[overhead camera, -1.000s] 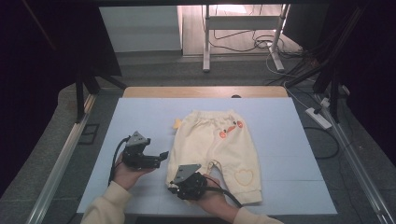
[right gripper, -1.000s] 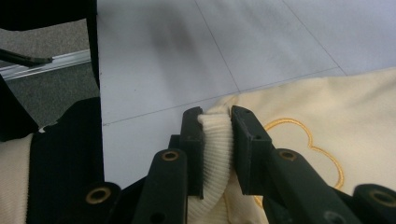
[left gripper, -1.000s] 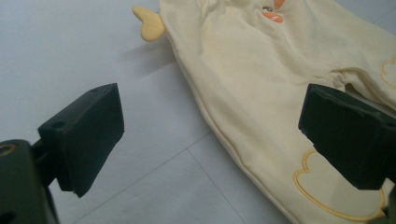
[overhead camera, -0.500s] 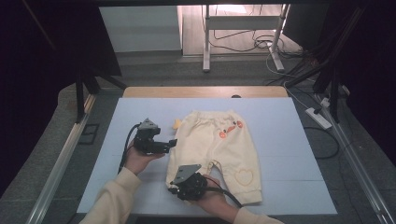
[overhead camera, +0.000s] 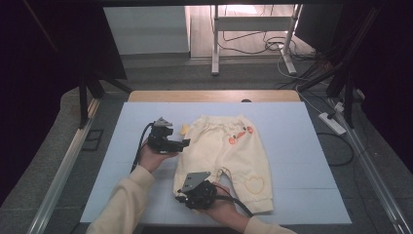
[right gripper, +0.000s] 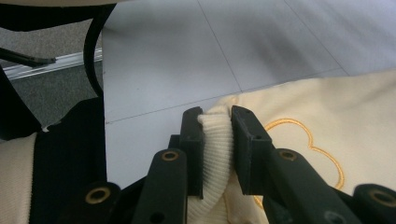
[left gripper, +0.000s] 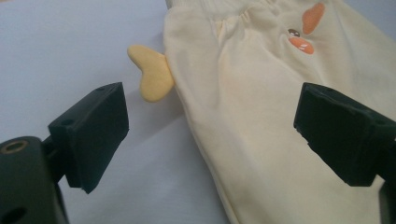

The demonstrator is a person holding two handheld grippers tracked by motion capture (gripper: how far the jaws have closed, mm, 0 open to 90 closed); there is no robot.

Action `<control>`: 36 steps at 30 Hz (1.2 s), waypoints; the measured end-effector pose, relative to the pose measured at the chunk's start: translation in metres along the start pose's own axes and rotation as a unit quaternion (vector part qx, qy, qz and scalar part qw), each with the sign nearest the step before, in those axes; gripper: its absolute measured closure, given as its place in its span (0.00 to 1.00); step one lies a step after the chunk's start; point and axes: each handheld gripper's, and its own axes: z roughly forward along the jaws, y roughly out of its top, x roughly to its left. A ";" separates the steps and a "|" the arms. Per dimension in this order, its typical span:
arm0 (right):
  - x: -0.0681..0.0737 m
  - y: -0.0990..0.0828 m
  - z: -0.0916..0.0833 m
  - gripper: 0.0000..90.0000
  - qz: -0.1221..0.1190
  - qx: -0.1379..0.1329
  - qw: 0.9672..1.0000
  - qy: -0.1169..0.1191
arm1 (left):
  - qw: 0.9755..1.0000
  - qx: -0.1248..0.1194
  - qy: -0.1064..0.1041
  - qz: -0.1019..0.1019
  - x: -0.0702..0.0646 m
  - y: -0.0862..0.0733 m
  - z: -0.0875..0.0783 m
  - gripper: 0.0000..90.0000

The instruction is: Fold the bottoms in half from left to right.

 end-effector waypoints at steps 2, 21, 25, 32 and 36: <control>0.000 0.000 0.000 0.83 0.001 -0.002 1.000 0.001 | 1.000 0.000 -0.002 -0.002 0.001 0.002 0.003 0.12; 0.002 -0.001 -0.001 0.83 0.000 -0.001 1.000 -0.002 | 1.000 0.001 -0.004 -0.006 0.009 0.005 0.017 0.14; 0.002 -0.002 0.000 0.83 0.001 0.000 1.000 -0.002 | 1.000 0.006 -0.007 -0.009 0.013 0.004 0.020 0.15; 0.002 -0.002 0.001 0.83 0.002 0.000 1.000 -0.001 | 1.000 0.013 -0.007 -0.016 0.016 0.002 0.027 0.16; 0.002 -0.003 0.001 0.83 0.003 0.000 1.000 0.000 | 1.000 0.024 -0.004 -0.011 0.013 0.001 0.034 0.17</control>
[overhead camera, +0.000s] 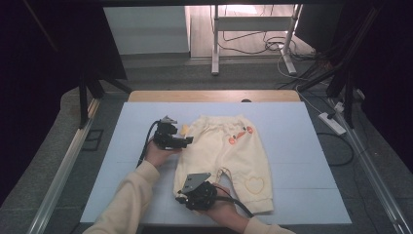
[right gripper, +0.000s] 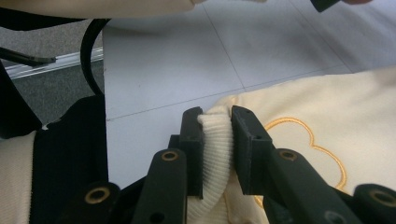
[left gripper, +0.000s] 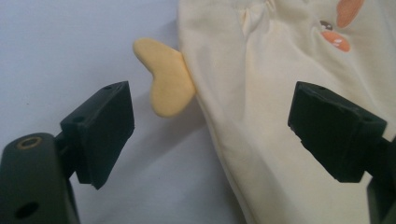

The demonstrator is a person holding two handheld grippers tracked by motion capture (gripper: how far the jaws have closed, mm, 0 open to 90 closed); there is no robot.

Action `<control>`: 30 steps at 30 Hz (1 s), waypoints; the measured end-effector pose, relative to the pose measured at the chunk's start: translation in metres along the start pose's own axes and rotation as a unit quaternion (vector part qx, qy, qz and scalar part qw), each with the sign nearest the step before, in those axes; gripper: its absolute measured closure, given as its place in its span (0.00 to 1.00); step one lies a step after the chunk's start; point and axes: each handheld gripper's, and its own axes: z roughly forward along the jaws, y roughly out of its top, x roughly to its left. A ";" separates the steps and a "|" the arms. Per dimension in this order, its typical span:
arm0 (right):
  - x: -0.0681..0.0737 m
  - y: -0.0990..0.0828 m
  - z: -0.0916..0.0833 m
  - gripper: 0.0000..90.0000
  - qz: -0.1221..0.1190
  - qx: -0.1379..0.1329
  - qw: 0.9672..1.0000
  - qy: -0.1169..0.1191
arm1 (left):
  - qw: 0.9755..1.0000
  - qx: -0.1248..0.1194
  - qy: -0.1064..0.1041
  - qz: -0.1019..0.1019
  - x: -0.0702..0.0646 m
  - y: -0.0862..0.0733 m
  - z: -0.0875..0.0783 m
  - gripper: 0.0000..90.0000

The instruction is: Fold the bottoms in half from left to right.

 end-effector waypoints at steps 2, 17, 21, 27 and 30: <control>0.000 0.000 0.000 0.83 0.000 0.000 1.000 0.000 | 1.000 0.005 -0.001 0.001 0.000 0.000 0.003 0.20; 0.000 0.000 -0.001 0.83 -0.002 0.000 1.000 0.000 | 0.999 0.027 -0.025 -0.003 0.002 -0.001 0.019 0.53; 0.001 0.000 0.000 0.83 -0.003 0.000 1.000 0.001 | 0.999 0.033 -0.034 -0.006 0.004 -0.002 0.021 0.68; 0.000 0.000 -0.001 0.83 -0.004 -0.002 1.000 0.000 | 0.998 0.044 -0.048 0.001 0.004 -0.003 0.023 0.84; 0.000 0.000 -0.001 0.83 -0.004 -0.002 1.000 0.000 | 0.998 0.047 -0.051 0.005 0.002 -0.003 0.024 0.89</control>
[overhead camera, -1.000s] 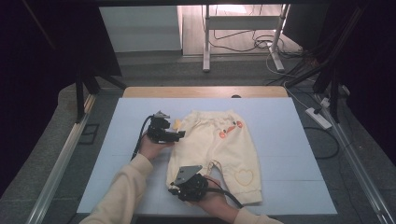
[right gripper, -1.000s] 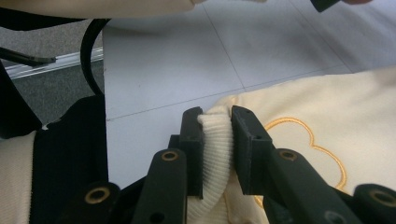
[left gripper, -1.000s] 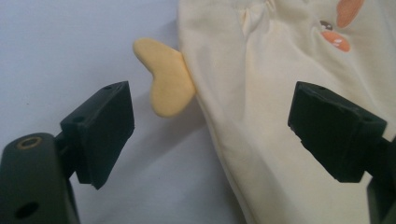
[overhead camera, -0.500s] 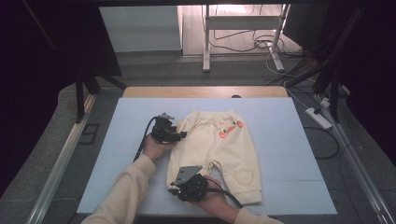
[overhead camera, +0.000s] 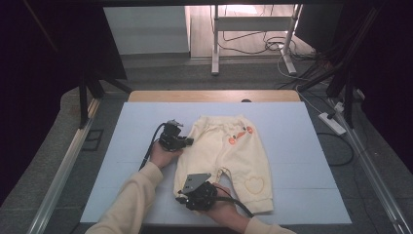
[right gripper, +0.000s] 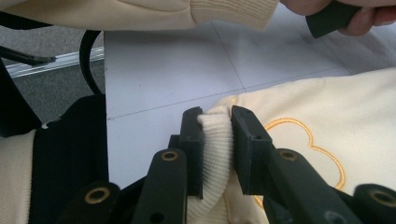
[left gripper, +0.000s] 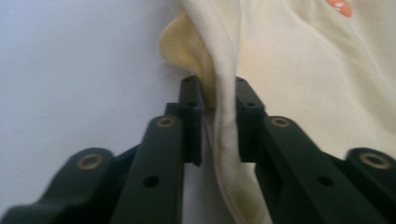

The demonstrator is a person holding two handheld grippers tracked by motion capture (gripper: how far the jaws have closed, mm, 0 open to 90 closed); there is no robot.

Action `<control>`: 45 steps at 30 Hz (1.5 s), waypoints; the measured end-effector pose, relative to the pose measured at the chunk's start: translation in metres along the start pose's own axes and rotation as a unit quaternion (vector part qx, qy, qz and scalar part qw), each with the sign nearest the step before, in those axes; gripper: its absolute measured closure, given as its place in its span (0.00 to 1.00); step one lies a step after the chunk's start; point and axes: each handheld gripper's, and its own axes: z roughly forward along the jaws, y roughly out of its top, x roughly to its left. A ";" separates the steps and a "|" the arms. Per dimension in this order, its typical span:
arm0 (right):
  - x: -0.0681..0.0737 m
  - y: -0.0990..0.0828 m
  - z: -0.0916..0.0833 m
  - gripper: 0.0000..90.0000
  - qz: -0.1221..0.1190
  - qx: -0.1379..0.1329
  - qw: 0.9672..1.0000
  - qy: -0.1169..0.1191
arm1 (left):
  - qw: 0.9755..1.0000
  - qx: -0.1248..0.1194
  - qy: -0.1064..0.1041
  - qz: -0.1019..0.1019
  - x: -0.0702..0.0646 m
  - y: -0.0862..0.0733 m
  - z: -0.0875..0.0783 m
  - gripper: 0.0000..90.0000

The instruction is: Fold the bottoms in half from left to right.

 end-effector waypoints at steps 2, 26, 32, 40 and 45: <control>0.000 0.000 0.000 0.83 0.000 -0.001 1.000 0.000 | 1.000 -0.001 0.000 0.004 0.000 0.000 -0.001 0.91; 0.006 0.005 -0.009 0.83 -0.009 -0.023 1.000 0.003 | 0.999 -0.038 -0.027 -0.012 0.002 0.003 -0.029 0.92; 0.007 0.008 -0.013 0.83 -0.009 -0.037 0.999 0.004 | 0.998 -0.049 -0.034 -0.018 0.002 0.003 -0.036 0.92; 0.009 0.011 -0.016 0.83 -0.012 -0.048 0.999 0.005 | 0.997 -0.056 -0.039 -0.021 0.002 0.003 -0.041 0.92; 0.009 0.011 -0.017 0.83 -0.013 -0.051 0.999 0.005 | 0.997 -0.058 -0.041 -0.021 0.001 0.004 -0.044 0.92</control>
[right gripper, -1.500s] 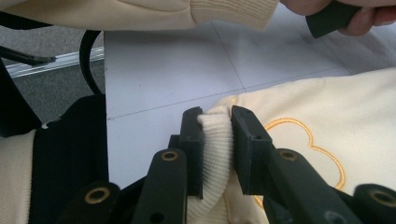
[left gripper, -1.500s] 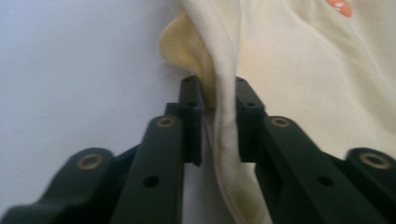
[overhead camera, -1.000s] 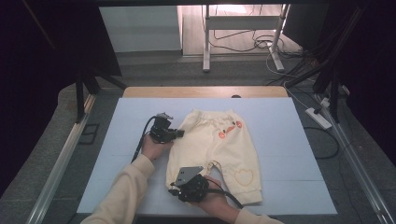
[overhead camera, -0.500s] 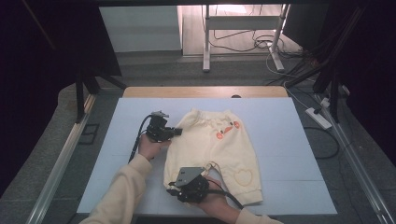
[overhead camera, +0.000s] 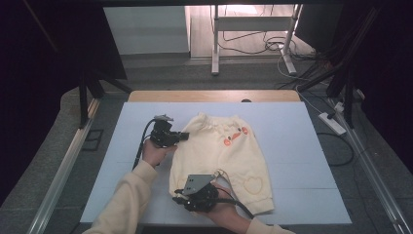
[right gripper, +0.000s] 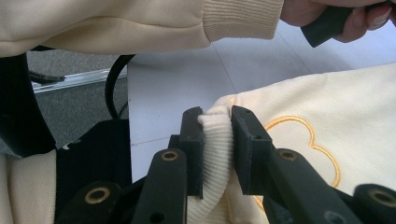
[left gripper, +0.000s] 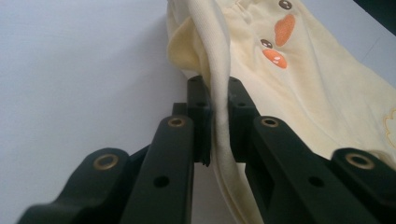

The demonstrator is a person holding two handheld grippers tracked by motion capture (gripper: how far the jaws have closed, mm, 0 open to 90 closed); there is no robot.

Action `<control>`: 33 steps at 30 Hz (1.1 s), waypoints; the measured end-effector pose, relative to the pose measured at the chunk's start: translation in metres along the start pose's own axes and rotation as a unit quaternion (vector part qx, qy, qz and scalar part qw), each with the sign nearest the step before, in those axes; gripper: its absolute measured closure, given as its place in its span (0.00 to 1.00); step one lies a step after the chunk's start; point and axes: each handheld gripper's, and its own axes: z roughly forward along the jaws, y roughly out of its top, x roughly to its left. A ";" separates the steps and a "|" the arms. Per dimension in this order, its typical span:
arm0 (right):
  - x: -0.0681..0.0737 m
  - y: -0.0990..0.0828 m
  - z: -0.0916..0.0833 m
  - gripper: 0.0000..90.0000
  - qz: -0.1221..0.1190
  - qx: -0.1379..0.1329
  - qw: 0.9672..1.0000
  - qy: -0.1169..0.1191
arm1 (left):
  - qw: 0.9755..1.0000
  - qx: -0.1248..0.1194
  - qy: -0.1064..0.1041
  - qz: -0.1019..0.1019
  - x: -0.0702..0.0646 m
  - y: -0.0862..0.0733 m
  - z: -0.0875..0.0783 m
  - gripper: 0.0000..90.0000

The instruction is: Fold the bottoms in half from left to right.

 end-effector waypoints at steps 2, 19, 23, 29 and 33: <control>0.001 0.001 -0.001 0.83 -0.001 -0.005 1.000 -0.001 | 1.000 -0.004 -0.001 0.000 -0.001 0.001 -0.003 0.92; 0.003 0.008 -0.009 0.83 -0.009 -0.029 1.000 0.000 | 1.000 -0.020 -0.006 0.004 -0.007 0.007 -0.013 0.92; 0.005 0.012 -0.011 0.83 -0.013 -0.038 0.999 -0.003 | 1.000 -0.026 -0.009 0.005 -0.008 0.009 -0.018 0.92; 0.007 0.015 -0.014 0.83 -0.017 -0.047 0.999 -0.002 | 0.999 -0.032 -0.011 0.005 -0.011 0.011 -0.023 0.92; 0.010 0.023 -0.016 0.83 -0.024 -0.064 0.998 -0.002 | 0.999 -0.046 -0.018 0.006 -0.013 0.016 -0.035 0.92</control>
